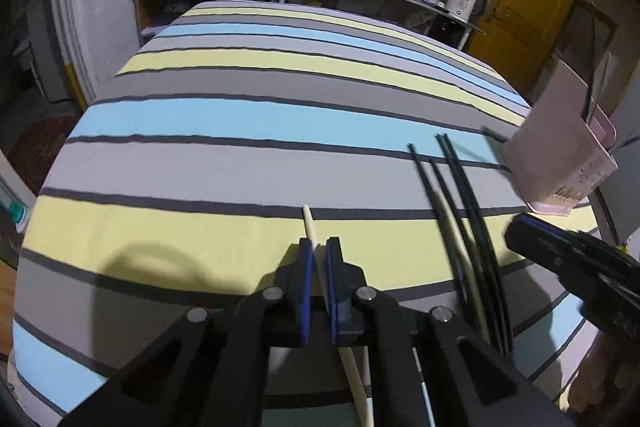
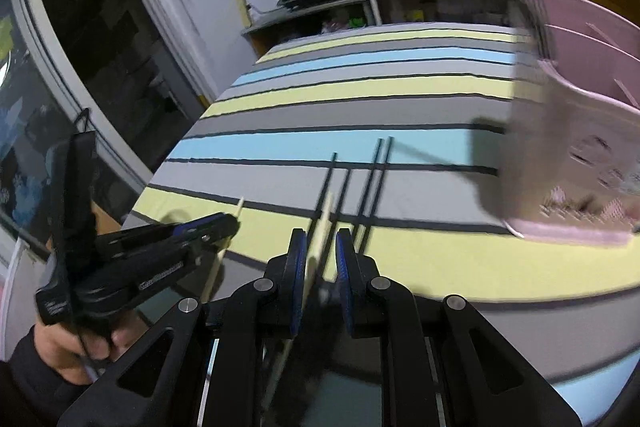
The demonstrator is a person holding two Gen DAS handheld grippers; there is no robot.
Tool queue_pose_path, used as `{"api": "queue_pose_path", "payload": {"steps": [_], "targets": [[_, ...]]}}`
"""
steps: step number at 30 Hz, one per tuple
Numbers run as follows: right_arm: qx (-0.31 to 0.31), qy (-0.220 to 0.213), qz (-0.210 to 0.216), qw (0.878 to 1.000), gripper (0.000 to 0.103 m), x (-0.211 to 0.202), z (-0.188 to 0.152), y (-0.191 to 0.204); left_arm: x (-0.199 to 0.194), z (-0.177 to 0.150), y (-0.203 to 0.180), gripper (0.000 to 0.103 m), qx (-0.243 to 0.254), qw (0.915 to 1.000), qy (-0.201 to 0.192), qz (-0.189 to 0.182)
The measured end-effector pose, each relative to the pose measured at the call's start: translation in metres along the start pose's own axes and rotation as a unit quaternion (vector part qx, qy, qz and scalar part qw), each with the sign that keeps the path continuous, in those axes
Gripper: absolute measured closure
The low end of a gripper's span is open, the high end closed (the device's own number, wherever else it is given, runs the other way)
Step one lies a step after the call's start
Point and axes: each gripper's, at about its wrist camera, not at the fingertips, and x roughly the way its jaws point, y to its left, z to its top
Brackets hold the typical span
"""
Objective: Organize utensils
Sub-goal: 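Close the right tool on a bamboo chopstick while the left tool grasps another, then lift the bamboo chopsticks upright with both tools off the cloth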
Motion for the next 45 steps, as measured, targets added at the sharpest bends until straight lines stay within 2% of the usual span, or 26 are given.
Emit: {"api": "queue_pose_path", "payload": {"steps": [10, 16, 19, 22, 33, 39, 45], "targets": [[-0.008, 0.039, -0.015, 0.999, 0.091, 0.044, 0.017, -0.002, -0.001, 0.003, 0.016, 0.095, -0.018, 0.9997, 0.007, -0.014], [-0.012, 0.044, -0.032, 0.998, 0.093, 0.047, 0.020, -0.004, 0.002, 0.008, 0.016, 0.095, -0.019, 0.9996, 0.010, -0.015], [-0.024, 0.032, -0.027, 0.999, 0.093, 0.042, 0.024, 0.004, 0.002, 0.008, 0.016, 0.095, -0.020, 0.9996, 0.010, -0.016], [-0.035, 0.040, -0.031, 0.998, 0.093, 0.047, 0.022, 0.010, 0.003, 0.007, 0.016, 0.095, -0.020, 0.9996, 0.009, -0.015], [-0.013, 0.049, -0.038, 0.998, 0.094, 0.047, 0.015, -0.003, 0.003, 0.007, 0.015, 0.095, -0.020, 0.9996, 0.009, -0.015], [-0.048, 0.062, -0.076, 0.994, 0.094, 0.053, 0.017, 0.011, 0.006, 0.011, 0.009, 0.095, -0.012, 0.9998, 0.018, -0.002], [-0.049, 0.071, -0.086, 0.993, 0.095, 0.056, 0.021, 0.011, 0.012, 0.018, 0.000, 0.095, 0.009, 0.9994, 0.029, 0.018]]}}
